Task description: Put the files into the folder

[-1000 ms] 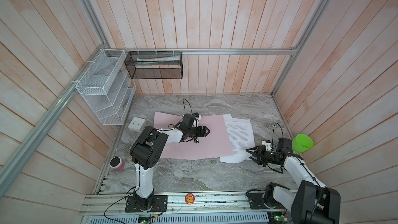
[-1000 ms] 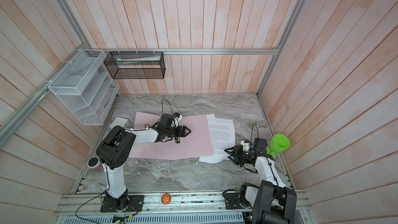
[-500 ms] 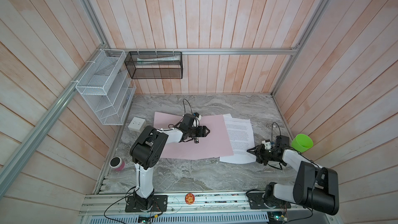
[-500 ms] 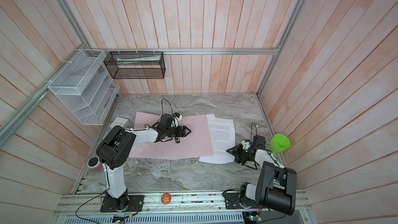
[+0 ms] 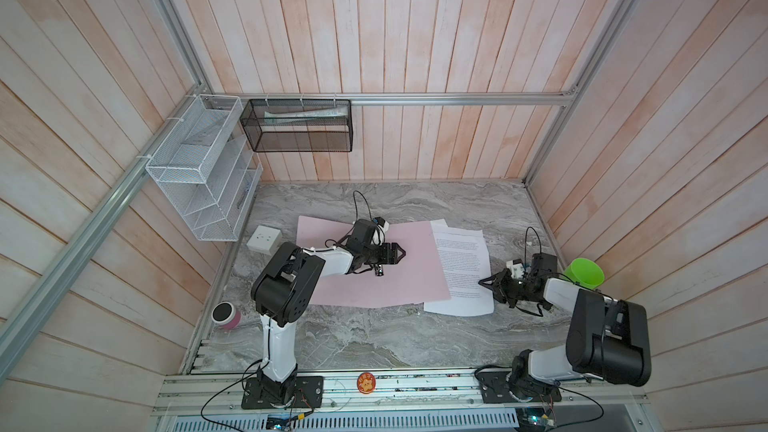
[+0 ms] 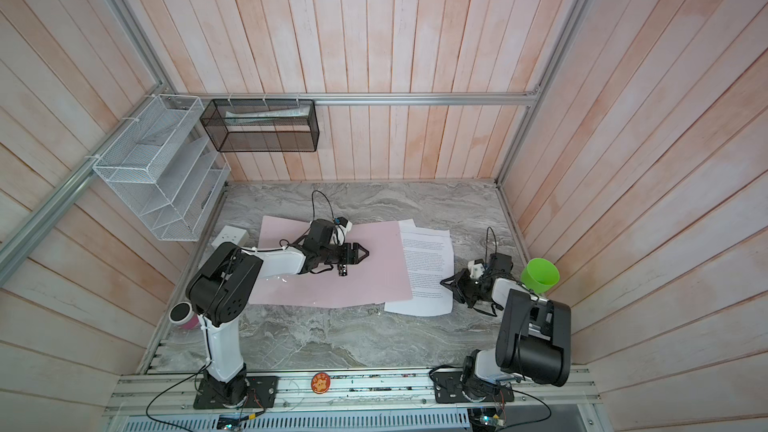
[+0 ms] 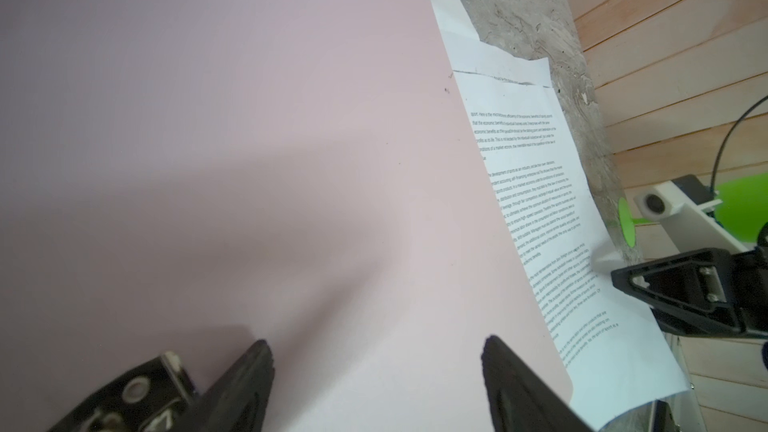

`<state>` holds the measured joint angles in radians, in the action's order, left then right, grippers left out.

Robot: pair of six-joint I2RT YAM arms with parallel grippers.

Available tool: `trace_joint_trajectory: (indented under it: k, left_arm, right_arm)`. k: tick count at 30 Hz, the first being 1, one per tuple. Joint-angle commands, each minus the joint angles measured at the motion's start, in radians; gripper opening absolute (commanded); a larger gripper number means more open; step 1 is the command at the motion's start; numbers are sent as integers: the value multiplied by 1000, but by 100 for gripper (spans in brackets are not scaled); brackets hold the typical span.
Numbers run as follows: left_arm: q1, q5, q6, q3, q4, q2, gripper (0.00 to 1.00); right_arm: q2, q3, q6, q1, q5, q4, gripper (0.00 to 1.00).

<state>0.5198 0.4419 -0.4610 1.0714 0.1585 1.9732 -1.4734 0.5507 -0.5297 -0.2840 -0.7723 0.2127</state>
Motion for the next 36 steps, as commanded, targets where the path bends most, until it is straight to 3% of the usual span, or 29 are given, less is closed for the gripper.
trace_joint_trajectory:
  k: [1,6,9,18,26,30,33,36]
  left_arm:
    - [-4,9,11,-2,-56,54,82]
    - [-7,15,13,-6,-47,55,82]
    - [-7,20,11,-13,-39,52,82]
    - [-15,26,13,-10,-40,33,81]
    - [-15,33,12,20,-66,1,81]
    - [-16,46,10,38,-80,-18,81]
    - [-19,47,-1,47,-92,-47,81]
    - [-33,49,-41,42,-91,-103,81]
  right_arm:
    - [-61,36,28,6,-3,-45,24]
    - [-149,39,23,10,-58,-110,12]
    - [-164,15,-26,11,-132,-198,0]
    - [-69,-84,-271,9,-310,-513,0]
    - [109,-112,-454,11,-356,-669,0]
    - [198,-129,-613,17,-377,-817,0]
    - [273,-81,-646,29,-360,-789,0]
    - [347,3,-610,52,-310,-653,0]
